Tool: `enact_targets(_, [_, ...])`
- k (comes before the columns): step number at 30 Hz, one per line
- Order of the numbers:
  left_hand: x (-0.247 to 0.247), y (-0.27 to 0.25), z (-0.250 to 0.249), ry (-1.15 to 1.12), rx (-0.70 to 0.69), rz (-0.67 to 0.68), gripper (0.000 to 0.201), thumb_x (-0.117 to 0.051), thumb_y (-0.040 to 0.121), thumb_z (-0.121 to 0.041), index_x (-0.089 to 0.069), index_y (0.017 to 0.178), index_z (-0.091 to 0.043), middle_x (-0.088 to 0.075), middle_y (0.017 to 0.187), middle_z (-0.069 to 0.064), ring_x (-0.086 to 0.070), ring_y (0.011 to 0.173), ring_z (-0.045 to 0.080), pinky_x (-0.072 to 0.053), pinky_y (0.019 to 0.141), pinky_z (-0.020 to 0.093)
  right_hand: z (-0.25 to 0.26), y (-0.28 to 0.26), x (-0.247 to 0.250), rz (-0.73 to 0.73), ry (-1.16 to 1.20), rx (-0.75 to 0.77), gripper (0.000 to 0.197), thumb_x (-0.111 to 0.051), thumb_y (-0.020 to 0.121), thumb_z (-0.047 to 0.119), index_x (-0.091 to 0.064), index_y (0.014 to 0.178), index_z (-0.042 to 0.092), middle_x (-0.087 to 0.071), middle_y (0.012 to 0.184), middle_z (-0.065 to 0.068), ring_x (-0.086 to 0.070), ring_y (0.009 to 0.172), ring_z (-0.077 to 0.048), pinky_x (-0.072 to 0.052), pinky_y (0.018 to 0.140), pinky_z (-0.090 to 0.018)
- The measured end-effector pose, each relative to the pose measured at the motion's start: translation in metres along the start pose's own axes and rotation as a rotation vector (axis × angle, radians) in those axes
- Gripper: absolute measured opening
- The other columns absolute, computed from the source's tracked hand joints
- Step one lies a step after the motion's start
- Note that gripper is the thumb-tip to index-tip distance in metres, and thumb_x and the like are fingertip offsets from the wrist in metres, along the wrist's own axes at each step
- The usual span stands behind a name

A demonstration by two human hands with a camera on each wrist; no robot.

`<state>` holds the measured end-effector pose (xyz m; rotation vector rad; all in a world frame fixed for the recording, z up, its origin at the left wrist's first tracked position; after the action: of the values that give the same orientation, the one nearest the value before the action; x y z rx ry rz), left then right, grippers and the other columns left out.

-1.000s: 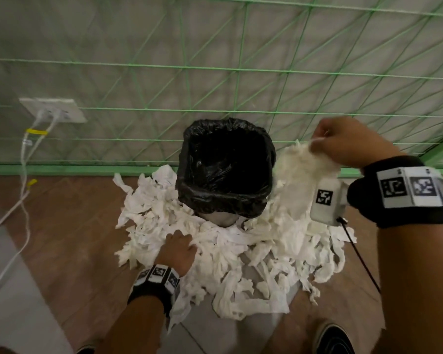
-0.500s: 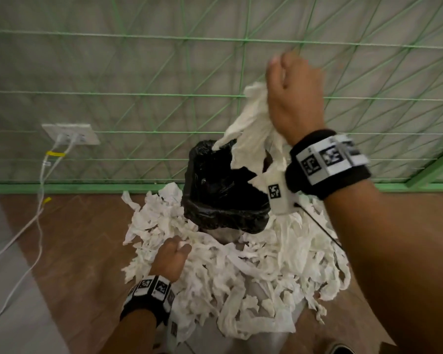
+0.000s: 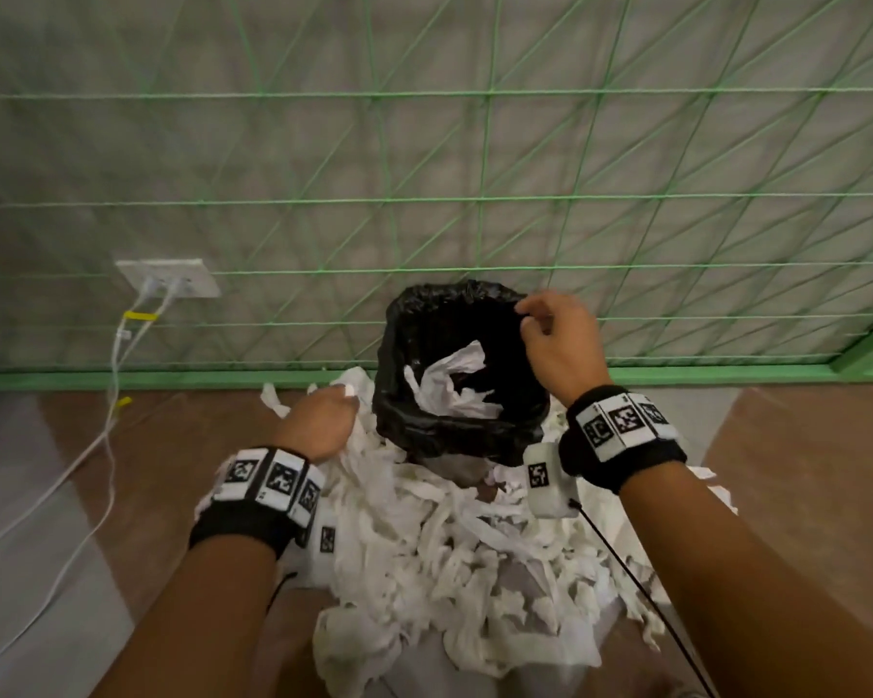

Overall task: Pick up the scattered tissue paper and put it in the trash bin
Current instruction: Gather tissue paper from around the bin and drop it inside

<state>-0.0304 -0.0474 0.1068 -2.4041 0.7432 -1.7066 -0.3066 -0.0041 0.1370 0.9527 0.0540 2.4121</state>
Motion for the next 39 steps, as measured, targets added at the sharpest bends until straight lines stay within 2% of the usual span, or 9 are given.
enact_targets(3, [0.042, -0.008, -0.019, -0.109, 0.009, -0.021, 0.031, -0.037, 0.099, -0.031, -0.056, 0.104, -0.008, -0.060, 0.116, 0.020, -0.058, 0.103, 0.033, -0.044, 0.089, 0.039, -0.020, -0.001, 0.022, -0.206, 0.095, -0.099, 0.021, -0.052, 0.078, 0.008, -0.067, 0.090, 0.017, -0.068, 0.094, -0.008, -0.064, 0.085, -0.023, -0.052, 0.082, -0.034])
enact_targets(7, [0.110, -0.022, -0.068, -0.315, -0.101, -0.279, 0.045, -0.032, 0.100, -0.043, -0.040, 0.136, -0.017, -0.054, 0.132, 0.010, -0.056, 0.112, 0.028, -0.042, 0.095, 0.037, -0.069, -0.017, 0.027, -0.240, 0.050, -0.330, 0.014, -0.054, 0.082, 0.008, -0.066, 0.091, 0.008, -0.070, 0.094, -0.011, -0.062, 0.087, -0.028, -0.046, 0.078, -0.030])
enact_targets(10, [0.151, -0.027, -0.116, -0.648, -0.373, -0.508, 0.022, -0.036, 0.101, -0.030, -0.053, 0.111, -0.020, -0.057, 0.092, -0.008, -0.051, 0.074, 0.004, -0.042, 0.062, 0.011, -0.115, -0.045, 0.008, 0.032, -0.279, -0.503, 0.024, -0.048, 0.089, 0.015, -0.066, 0.096, 0.001, -0.068, 0.105, -0.023, -0.062, 0.099, -0.038, -0.048, 0.083, -0.036])
enact_targets(12, [0.159, -0.022, -0.139, -0.742, -0.491, -0.617, 0.015, -0.039, 0.099, -0.022, -0.052, 0.093, -0.024, -0.050, 0.078, -0.010, -0.044, 0.062, 0.002, -0.038, 0.054, 0.013, -0.132, -0.070, -0.014, 0.348, -0.402, -0.542, 0.026, -0.049, 0.089, 0.016, -0.063, 0.107, 0.003, -0.064, 0.115, -0.022, -0.060, 0.107, -0.037, -0.048, 0.088, -0.036])
enact_targets(18, [0.059, 0.033, -0.139, -0.443, -0.475, -0.299, 0.027, -0.042, 0.093, -0.027, -0.055, 0.103, -0.005, -0.054, 0.104, 0.011, -0.053, 0.100, 0.026, -0.040, 0.092, 0.039, -0.145, -0.148, -0.067, 0.893, -0.495, -0.392, 0.062, -0.064, 0.083, 0.044, -0.040, 0.140, 0.035, -0.016, 0.152, -0.011, -0.035, 0.137, -0.036, -0.041, 0.108, -0.037])
enact_targets(22, [-0.025, 0.036, -0.102, 0.323, -0.310, 0.079, 0.057, -0.021, 0.085, -0.051, -0.052, 0.118, -0.018, -0.041, 0.132, 0.007, -0.032, 0.122, 0.032, -0.029, 0.102, 0.050, -0.136, -0.167, -0.081, 1.087, -0.635, -0.301, 0.066, -0.058, 0.087, 0.041, -0.036, 0.145, 0.018, -0.025, 0.154, -0.011, -0.033, 0.138, -0.035, -0.031, 0.114, -0.039])
enact_targets(29, [-0.013, 0.008, -0.080, 0.041, -0.524, -0.351, 0.037, -0.041, 0.082, -0.063, -0.059, 0.102, -0.038, -0.040, 0.137, -0.017, -0.023, 0.135, 0.010, -0.015, 0.104, 0.038, -0.140, -0.180, -0.092, 1.356, -0.562, -0.265, 0.095, -0.067, 0.064, 0.060, -0.031, 0.146, 0.029, -0.031, 0.154, -0.006, -0.034, 0.140, -0.027, -0.030, 0.115, -0.040])
enact_targets(33, [-0.036, -0.008, -0.060, 0.107, -0.505, -0.282, 0.049, -0.040, 0.073, -0.080, -0.049, 0.100, -0.041, -0.038, 0.134, -0.020, -0.021, 0.137, 0.008, -0.009, 0.111, 0.040, -0.126, -0.175, -0.093, 1.248, -0.637, -0.196, 0.057, -0.055, 0.089, 0.020, -0.037, 0.142, 0.009, -0.047, 0.140, -0.021, -0.047, 0.129, -0.034, -0.037, 0.107, -0.039])
enact_targets(39, [-0.053, -0.001, -0.062, 0.159, -0.432, -0.381, 0.049, -0.036, 0.078, -0.077, -0.041, 0.096, -0.032, -0.042, 0.118, -0.013, -0.033, 0.130, 0.016, -0.020, 0.110, 0.041, -0.102, -0.094, -0.012, 0.711, -0.306, -0.325, 0.033, -0.040, 0.099, 0.018, -0.067, 0.114, 0.005, -0.060, 0.129, -0.014, -0.055, 0.119, -0.026, -0.038, 0.100, -0.030])
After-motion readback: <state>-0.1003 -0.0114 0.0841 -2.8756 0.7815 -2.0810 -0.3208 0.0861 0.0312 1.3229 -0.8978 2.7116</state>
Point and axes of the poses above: each hand's wrist, its own y-axis towards the middle knuckle, its own x-axis out of the back of the hand, z = x × y, the point moved 3 cm from there along y, towards the middle knuckle
